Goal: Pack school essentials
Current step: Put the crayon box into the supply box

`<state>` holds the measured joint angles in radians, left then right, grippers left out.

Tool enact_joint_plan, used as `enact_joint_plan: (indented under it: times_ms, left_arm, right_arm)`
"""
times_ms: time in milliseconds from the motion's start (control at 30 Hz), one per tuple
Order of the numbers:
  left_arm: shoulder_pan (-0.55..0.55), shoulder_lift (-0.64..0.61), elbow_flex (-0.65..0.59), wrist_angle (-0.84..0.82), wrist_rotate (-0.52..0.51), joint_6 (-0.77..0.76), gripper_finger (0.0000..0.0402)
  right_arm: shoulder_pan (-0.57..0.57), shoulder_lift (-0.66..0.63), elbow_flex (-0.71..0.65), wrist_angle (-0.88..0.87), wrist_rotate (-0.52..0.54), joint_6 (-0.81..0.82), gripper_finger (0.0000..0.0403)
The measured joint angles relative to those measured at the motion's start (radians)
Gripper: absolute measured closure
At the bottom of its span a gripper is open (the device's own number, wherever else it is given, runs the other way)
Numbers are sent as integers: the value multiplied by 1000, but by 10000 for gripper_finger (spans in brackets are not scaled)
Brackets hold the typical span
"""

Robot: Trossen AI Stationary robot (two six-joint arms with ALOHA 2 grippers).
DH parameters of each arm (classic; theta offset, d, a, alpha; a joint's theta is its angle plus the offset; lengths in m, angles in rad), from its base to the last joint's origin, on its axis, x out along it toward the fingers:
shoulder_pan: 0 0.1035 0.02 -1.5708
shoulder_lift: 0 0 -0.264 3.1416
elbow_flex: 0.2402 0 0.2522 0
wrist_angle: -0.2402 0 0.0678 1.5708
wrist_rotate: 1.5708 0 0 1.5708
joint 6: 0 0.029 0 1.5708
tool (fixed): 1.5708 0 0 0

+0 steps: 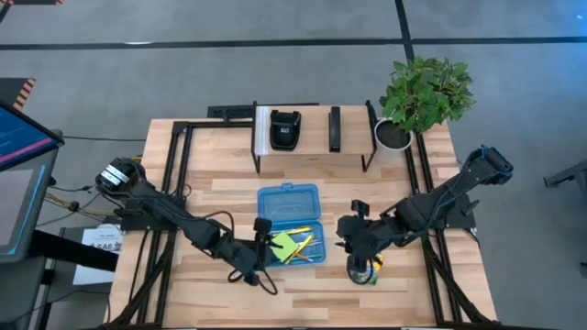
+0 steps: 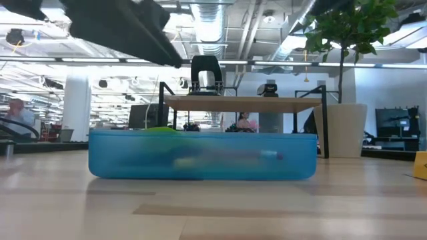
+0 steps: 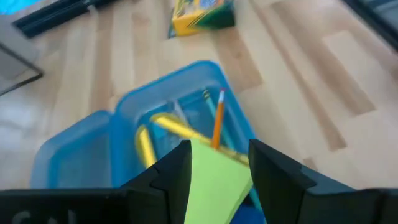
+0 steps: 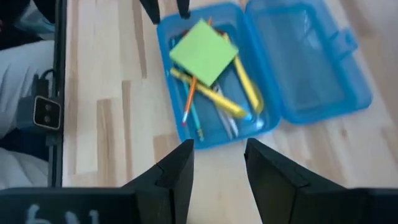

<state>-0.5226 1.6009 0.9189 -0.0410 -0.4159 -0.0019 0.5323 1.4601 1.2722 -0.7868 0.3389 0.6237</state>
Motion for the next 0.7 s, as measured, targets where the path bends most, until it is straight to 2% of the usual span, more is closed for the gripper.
enact_joint_plan:
  times_ms: [100,267,367,500,600,700]
  left_arm:
    - [28,-4,-46,118,96,38,260]
    - [78,-26,-123,357,258,54,267]
    - [91,-54,-164,412,284,54,272]
    - [91,-91,-196,473,299,72,279]
    - [91,-113,-210,499,315,76,283]
    - [92,-120,-216,523,316,89,286]
  right_arm:
    - [24,31,-2,-43,-13,60,235]
    - [45,117,-1,-110,-92,235,222]
    - [46,164,0,-162,-115,337,212]
    - [72,198,-2,-243,-124,357,208]
    - [107,171,-19,-198,-81,392,213]
    - [154,102,-106,-114,-32,465,219]
